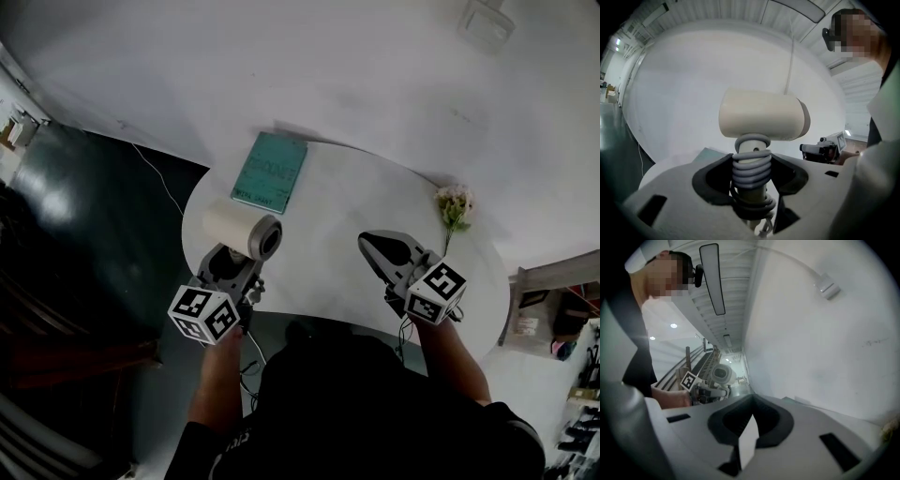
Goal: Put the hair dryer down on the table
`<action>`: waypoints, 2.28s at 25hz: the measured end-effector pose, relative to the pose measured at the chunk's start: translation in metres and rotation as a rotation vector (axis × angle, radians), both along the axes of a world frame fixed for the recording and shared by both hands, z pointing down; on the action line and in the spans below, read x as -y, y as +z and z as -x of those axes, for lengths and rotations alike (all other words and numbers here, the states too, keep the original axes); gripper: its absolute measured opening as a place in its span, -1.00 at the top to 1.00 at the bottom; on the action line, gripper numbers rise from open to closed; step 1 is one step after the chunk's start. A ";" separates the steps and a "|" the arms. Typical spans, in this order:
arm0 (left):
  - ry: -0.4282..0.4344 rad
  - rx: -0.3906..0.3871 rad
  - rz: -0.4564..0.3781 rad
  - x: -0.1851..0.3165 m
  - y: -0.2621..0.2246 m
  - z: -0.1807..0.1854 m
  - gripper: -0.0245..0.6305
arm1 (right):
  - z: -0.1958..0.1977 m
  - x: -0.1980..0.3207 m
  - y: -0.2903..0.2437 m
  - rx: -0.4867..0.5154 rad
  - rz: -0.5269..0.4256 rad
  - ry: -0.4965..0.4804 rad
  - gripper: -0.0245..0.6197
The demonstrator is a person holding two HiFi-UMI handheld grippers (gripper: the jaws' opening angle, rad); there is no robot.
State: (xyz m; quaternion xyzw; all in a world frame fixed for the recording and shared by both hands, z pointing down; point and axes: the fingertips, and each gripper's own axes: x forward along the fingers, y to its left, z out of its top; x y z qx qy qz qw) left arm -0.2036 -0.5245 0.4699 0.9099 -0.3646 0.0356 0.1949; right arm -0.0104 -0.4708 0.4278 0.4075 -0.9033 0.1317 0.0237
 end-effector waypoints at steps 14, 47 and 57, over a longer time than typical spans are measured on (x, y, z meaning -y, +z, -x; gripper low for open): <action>0.162 0.173 0.208 0.037 0.115 -0.104 0.21 | -0.054 0.007 0.048 0.033 0.107 0.042 0.90; 0.348 0.576 0.335 0.050 0.260 -0.163 0.18 | -0.099 -0.021 0.075 0.068 0.201 0.146 0.90; 0.263 0.418 0.163 0.050 0.181 -0.126 0.39 | -0.066 -0.007 0.055 0.021 0.155 0.098 0.90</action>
